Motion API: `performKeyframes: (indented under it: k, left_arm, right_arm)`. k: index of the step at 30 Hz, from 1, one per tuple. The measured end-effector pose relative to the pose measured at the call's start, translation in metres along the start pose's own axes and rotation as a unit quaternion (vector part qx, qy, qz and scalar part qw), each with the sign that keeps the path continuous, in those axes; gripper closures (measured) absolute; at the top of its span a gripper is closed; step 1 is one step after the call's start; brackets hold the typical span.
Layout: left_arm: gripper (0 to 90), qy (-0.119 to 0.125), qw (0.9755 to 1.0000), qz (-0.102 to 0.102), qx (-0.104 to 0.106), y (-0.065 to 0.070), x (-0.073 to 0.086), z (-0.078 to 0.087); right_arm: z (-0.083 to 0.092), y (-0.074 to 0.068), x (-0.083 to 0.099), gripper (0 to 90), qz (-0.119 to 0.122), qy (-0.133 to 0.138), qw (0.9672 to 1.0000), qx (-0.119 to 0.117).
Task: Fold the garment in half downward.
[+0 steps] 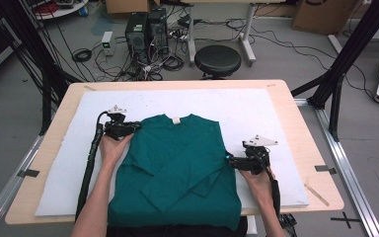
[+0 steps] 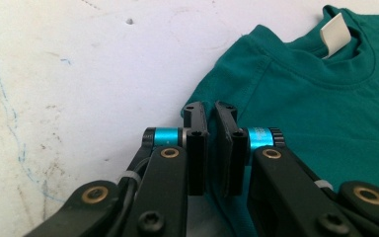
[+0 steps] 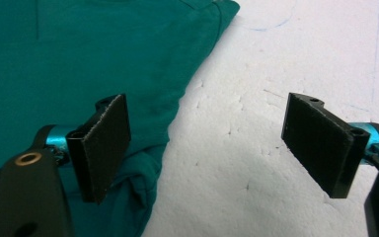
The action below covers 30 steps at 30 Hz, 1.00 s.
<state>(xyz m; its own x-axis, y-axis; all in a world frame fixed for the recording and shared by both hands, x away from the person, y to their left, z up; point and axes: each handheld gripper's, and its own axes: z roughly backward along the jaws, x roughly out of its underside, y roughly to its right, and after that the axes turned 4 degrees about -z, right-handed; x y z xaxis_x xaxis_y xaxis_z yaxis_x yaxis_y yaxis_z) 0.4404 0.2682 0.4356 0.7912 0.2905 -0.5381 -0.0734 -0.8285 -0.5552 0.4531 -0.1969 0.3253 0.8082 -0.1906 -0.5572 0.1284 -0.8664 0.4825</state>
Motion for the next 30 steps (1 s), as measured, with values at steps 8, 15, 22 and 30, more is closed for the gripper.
performKeyframes:
  k: [8,15,22,30]
  left_arm:
    - [84.3,-0.006,1.0,-0.005,-0.004,0.001,0.0,0.0]
    - [84.3,-0.006,1.0,-0.004,-0.006,0.001,0.0,-0.002]
    - [84.3,-0.008,0.9999,-0.005,-0.007,0.002,-0.001,-0.002]
    - [84.3,-0.009,0.9999,-0.008,-0.009,0.002,-0.001,-0.002]
  right_arm:
    - [-0.007,0.009,-0.017,19.2,-0.014,-0.008,0.9999,-0.002]
    - [-0.021,0.017,-0.046,24.9,-0.026,-0.016,0.9994,-0.017]
    - [-0.051,0.017,-0.074,28.9,-0.02,-0.046,0.9983,-0.029]
    - [-0.082,0.016,-0.088,32.3,0.008,-0.09,0.9958,-0.01]
